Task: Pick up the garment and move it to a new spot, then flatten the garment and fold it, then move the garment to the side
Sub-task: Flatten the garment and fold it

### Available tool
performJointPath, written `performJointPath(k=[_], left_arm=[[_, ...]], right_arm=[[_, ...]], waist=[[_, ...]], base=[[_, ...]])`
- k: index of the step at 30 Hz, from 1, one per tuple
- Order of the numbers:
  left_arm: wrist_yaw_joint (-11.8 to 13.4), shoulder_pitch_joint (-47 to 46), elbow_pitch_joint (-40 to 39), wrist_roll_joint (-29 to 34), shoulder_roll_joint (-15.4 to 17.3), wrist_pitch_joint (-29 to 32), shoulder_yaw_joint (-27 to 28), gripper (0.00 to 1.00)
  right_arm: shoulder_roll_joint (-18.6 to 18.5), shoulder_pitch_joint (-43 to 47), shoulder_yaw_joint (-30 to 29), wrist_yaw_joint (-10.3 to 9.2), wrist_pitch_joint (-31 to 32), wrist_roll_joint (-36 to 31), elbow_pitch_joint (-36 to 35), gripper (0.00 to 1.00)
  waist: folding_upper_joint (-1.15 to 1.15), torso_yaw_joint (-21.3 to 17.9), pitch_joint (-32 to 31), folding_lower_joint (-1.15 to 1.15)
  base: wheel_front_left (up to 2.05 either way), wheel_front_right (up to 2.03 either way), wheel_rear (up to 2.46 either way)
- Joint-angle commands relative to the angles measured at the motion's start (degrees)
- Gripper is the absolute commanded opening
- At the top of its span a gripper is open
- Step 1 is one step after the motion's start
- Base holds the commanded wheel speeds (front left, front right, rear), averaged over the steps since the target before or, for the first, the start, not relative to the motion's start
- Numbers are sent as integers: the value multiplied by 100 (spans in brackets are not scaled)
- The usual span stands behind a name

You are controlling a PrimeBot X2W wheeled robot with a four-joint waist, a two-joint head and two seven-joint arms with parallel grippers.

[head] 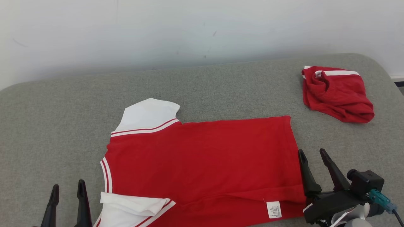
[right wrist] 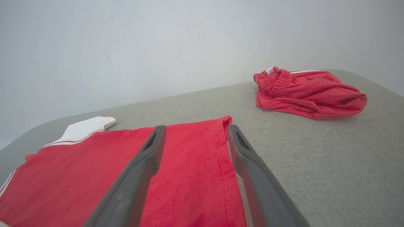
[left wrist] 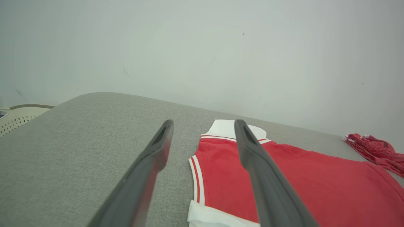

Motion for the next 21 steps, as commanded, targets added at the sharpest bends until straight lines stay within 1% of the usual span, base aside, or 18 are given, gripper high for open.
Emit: performJointPath(k=[1,7,12,16,21], left_arm=[[31,-39,-42,79,0,-47,45,100],[59,-7,-81,151,-4,-47,94,100],[-50,-185,116,107,4,-46,92,100],[-200,-568,413,79,237,19,51,100],[-374,-1257,808,-107,631,397,-27,100]], right_arm=[[23,-26,-25,-6,-67,-54,15,100],[113,39,-167,-6,-187,-163,61,100],[159,-3,-190,-6,-170,-203,70,100],[207,-135,-122,-6,-135,-234,62,100],[277,-335,-7,-6,-153,-270,104,100]], waist=[[0,4,-1,0],[0,51,4,0],[0,35,30,0],[0,-63,87,0],[0,-293,253,0]], base=[[0,0,0],[0,0,0],[0,0,0],[0,0,0],[0,0,0]])
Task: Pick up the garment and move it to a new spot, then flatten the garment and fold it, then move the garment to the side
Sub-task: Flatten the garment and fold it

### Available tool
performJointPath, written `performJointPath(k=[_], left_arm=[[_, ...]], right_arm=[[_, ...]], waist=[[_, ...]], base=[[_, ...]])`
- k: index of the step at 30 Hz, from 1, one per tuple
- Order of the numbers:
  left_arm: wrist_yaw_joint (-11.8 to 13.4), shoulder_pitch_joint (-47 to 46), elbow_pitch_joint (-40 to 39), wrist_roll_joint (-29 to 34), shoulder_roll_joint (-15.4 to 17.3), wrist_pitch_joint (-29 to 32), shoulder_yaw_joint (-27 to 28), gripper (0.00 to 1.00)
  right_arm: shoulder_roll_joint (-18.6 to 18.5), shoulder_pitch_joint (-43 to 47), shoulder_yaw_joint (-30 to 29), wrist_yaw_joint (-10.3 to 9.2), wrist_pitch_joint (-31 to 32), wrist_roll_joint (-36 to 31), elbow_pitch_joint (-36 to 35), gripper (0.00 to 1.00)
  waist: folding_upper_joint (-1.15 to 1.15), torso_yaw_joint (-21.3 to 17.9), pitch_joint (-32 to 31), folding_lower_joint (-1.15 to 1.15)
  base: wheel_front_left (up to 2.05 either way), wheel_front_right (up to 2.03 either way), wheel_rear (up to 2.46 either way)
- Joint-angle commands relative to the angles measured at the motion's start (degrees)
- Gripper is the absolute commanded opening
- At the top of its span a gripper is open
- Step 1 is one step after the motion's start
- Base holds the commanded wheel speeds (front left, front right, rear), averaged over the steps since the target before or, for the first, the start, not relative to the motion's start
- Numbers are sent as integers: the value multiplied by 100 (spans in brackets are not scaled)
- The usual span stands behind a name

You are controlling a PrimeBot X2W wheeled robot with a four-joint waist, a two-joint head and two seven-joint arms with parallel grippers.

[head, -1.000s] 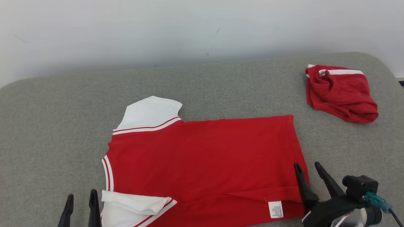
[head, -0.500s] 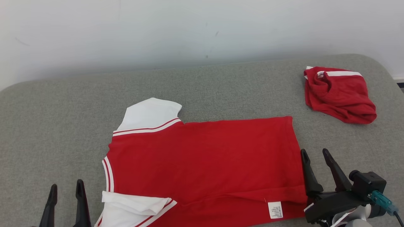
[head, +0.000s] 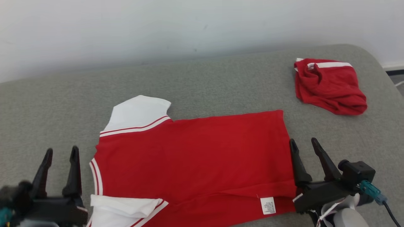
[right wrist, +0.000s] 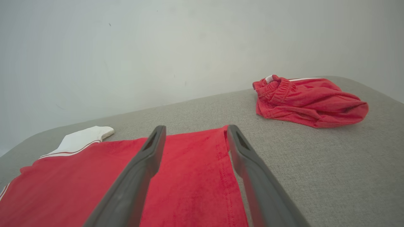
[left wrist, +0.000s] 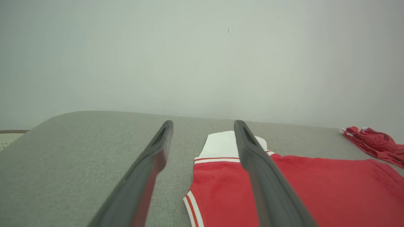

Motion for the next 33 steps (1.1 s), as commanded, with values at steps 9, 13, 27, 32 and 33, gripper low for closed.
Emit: performJointPath(k=[9,13,27,32,33], left_arm=[[-181,-1537,1008,-537,991,862,-227,100],[-178,-1871,1318,-587,1337,1015,-316,100],[-194,-3129,2405,-1267,2265,1567,-1282,100],[-194,-3457,2700,-1441,2379,1653,-1568,100],[-194,-3497,2765,-1459,2398,1646,-1598,100]], right_arm=[[379,-511,313,-6,-258,-14,191,100],[473,-654,402,-6,-317,-77,261,100],[692,-1113,541,-6,-419,-95,355,100],[719,-1168,579,-6,-411,-105,283,100],[722,-1170,581,-6,-411,-105,275,100]], waist=[[0,-932,748,0],[0,-1150,970,0],[0,-1695,1669,0],[0,-1748,1772,0],[0,-1752,1778,0]], base=[[0,0,0],[0,0,0],[0,0,0],[0,0,0],[0,0,0]])
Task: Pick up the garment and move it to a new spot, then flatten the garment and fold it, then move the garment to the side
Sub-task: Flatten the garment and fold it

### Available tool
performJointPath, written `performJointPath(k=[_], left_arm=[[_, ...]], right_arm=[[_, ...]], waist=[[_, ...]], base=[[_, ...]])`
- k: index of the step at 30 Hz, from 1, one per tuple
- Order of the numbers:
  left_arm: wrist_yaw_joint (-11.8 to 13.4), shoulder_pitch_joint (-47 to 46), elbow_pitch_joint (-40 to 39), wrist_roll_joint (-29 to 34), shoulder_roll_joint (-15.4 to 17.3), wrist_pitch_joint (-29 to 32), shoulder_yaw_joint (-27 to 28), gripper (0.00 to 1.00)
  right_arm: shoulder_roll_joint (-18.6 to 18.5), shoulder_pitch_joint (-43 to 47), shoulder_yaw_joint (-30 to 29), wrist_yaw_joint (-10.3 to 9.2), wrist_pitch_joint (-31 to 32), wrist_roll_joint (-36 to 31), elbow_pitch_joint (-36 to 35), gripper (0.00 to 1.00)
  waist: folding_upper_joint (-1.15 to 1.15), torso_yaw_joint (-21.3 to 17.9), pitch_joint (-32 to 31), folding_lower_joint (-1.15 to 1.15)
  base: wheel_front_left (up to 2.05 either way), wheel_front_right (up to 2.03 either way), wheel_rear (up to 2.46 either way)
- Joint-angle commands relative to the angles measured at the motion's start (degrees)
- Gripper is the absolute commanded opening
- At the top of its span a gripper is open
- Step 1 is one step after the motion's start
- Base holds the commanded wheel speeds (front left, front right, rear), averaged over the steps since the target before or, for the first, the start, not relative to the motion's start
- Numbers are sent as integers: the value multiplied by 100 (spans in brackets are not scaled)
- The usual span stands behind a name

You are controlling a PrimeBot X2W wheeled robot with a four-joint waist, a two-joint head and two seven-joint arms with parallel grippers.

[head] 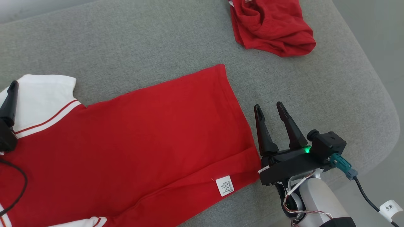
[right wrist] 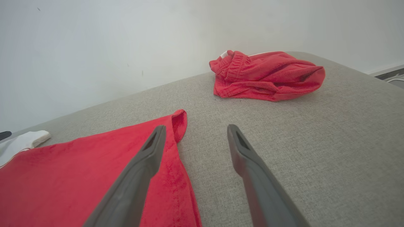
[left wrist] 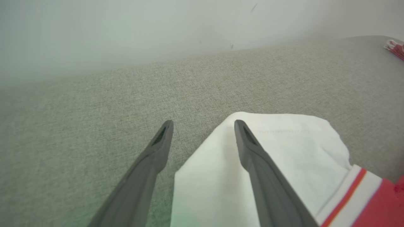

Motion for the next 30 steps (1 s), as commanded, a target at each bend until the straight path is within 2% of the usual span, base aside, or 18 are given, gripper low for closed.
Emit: performJointPath(k=[1,9,12,20,30], left_arm=[[3,-81,126,-42,81,8,-63,100],[2,-168,455,-90,83,107,-265,100],[2,-204,442,-272,-31,203,-290,0],[2,-271,208,-405,-8,245,-466,0],[41,-173,-159,-330,-105,-27,-551,0]], right_arm=[[19,-23,12,-5,-12,-43,-27,100],[28,-3,-22,-5,-12,-32,-32,100],[27,-38,-5,-5,-12,-20,-29,100],[23,-235,67,-5,-12,-135,171,100],[-52,-1216,135,-4,426,98,1309,100]], waist=[[-1,-79,82,-2],[-1,27,42,-2],[-1,86,29,-2],[-1,204,-37,-2],[-1,359,-196,-2]], base=[[0,0,0],[0,0,0],[0,0,0],[0,0,0],[0,0,0]])
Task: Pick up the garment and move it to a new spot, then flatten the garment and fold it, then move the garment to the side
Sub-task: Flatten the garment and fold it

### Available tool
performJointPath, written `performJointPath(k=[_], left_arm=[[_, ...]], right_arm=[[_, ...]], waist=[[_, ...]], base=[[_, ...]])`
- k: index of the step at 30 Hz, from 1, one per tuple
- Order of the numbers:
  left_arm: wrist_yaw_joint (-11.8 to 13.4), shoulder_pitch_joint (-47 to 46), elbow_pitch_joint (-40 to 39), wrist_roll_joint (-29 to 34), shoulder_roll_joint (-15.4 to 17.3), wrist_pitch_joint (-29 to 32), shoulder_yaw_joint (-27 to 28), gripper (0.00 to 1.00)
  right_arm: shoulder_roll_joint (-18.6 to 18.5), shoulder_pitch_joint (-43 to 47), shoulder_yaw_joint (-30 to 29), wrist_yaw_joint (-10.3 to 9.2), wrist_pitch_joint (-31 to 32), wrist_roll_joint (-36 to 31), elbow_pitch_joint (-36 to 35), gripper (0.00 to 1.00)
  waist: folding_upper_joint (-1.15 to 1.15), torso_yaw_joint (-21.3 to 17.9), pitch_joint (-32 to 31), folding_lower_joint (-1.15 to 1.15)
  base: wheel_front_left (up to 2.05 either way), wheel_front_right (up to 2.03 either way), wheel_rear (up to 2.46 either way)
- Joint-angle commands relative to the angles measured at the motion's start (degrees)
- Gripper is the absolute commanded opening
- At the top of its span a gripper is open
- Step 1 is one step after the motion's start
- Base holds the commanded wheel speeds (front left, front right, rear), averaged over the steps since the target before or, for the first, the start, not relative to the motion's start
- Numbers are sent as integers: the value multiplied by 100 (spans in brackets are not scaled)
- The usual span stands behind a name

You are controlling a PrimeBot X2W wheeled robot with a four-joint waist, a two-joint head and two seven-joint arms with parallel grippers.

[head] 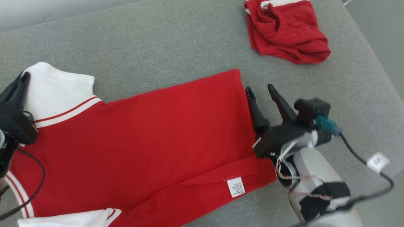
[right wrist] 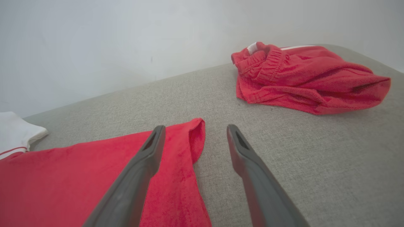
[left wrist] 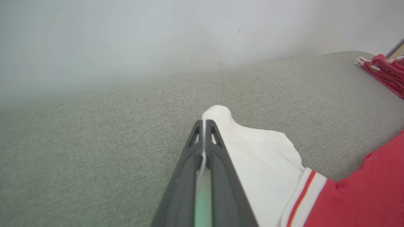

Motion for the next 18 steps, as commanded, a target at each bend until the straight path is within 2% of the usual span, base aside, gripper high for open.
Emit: performJointPath(k=[1,5,18], left_arm=[[26,80,-49,18,0,-45,-12,0],[57,147,-274,4,-39,-92,-43,0],[116,244,-784,-26,-151,-150,-163,0]], right_arm=[[-13,-134,10,-6,84,78,139,100],[-18,-634,21,-5,319,239,676,100],[33,-2132,-159,-5,509,480,2816,100]], waist=[[-1,71,-24,0],[-1,178,-2,0],[-1,500,125,0]], base=[[0,0,0],[0,0,0],[0,0,0]])
